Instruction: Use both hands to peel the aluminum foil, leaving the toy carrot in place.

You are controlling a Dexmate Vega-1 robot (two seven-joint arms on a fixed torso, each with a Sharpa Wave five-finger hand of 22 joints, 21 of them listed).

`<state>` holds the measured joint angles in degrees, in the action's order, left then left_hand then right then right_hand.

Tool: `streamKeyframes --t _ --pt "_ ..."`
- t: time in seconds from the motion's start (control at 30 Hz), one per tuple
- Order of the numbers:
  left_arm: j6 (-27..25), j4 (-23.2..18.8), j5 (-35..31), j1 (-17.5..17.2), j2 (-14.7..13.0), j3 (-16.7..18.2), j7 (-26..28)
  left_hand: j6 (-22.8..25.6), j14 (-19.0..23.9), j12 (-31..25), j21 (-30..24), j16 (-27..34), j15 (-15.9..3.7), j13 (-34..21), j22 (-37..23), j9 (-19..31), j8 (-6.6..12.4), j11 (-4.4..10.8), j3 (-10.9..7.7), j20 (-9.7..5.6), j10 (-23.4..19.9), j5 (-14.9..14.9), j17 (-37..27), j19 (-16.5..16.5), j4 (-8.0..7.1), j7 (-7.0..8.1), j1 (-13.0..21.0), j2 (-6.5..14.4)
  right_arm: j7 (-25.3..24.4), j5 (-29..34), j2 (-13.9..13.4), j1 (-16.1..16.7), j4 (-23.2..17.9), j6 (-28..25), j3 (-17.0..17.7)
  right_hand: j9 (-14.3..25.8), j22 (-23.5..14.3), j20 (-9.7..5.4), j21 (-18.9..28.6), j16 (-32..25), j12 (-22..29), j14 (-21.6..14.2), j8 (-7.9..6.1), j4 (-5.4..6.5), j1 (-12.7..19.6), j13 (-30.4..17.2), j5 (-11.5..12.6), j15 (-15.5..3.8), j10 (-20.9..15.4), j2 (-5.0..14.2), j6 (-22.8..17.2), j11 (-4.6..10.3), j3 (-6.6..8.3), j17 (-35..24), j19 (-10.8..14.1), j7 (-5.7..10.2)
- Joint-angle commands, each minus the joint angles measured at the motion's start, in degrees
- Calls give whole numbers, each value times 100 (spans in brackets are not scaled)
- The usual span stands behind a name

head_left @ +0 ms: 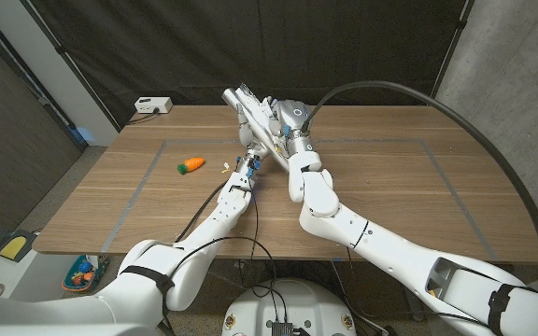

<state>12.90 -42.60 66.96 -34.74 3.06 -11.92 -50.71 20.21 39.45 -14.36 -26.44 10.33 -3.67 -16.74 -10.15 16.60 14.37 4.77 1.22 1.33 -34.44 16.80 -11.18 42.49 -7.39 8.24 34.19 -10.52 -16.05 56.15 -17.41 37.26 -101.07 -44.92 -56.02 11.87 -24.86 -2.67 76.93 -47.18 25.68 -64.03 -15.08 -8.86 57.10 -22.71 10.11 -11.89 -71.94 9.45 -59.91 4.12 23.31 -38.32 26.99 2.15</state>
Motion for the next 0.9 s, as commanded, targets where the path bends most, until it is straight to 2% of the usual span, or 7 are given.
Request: streamKeyframes --t 0.03,0.5,0.9 --pt "57 732 17 343 171 167 -541 -244 -147 69 51 -26 -393 19 -21 -49 -138 -76 145 113 195 35 -16 -2 -5 36 -87 20 -338 -92 19 -125 66 -233 -47 32 -14 -483 74 -63 63 -46 -12 -43 95 -55 -13 -128 -90 -15 -101 12 -9 -56 32 -8" --pt "16 883 -28 402 250 300 -640 -484 -318 121 114 -24 -355 55 -25 -115 -253 -98 277 156 362 52 -14 -25 28 25 -99 38 -579 -82 32 -278 131 -362 -82 72 -42 -515 400 -225 176 -71 13 -44 222 -268 -11 -127 -183 -40 -222 14 -86 -219 15 -36" --pt "17 782 -68 321 261 324 -693 -703 -586 177 204 -49 -308 87 -30 -177 -317 -119 407 258 580 81 -9 -114 100 -3 -30 27 -645 18 24 -377 92 -518 -122 107 -45 -542 649 -318 261 -92 15 -53 315 -424 0 -124 -275 -79 -323 24 -134 -303 23 -70"
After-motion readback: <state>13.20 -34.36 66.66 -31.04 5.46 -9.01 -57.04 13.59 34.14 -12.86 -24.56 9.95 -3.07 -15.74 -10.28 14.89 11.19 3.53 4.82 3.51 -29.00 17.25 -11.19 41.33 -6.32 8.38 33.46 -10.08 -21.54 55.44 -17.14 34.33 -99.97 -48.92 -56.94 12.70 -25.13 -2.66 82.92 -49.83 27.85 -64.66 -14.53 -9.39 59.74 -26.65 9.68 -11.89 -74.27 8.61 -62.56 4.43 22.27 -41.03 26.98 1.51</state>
